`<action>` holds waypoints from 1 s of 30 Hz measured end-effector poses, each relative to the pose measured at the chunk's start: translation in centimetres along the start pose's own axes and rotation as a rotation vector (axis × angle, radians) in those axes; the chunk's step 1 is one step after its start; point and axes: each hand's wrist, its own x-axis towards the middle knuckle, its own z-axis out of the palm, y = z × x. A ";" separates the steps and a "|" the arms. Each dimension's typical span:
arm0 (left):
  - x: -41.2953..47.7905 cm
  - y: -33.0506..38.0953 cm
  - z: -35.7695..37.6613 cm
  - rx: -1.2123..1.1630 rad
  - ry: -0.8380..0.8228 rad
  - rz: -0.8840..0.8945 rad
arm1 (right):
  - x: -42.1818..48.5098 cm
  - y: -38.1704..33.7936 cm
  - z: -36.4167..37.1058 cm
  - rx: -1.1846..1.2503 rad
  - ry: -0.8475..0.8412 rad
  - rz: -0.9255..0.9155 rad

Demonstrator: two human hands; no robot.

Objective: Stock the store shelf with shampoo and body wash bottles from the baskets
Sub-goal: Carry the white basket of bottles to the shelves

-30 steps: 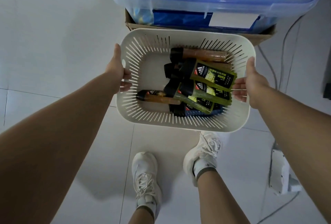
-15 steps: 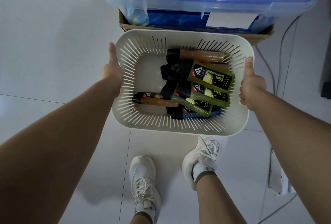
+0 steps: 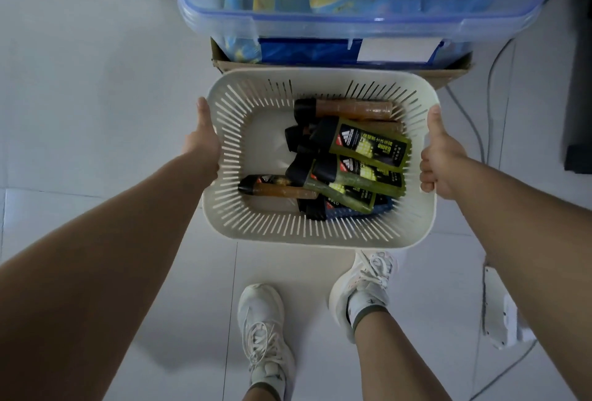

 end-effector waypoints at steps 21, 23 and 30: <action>-25.9 3.2 -16.8 0.206 -0.137 0.133 | -29.1 5.5 -13.7 0.212 -0.075 0.100; -30.3 4.3 -18.9 0.191 -0.186 0.181 | -34.0 5.7 -16.4 0.262 -0.053 0.083; -46.6 10.1 -24.5 0.163 -0.369 0.401 | -48.9 6.9 -26.9 0.383 0.075 -0.040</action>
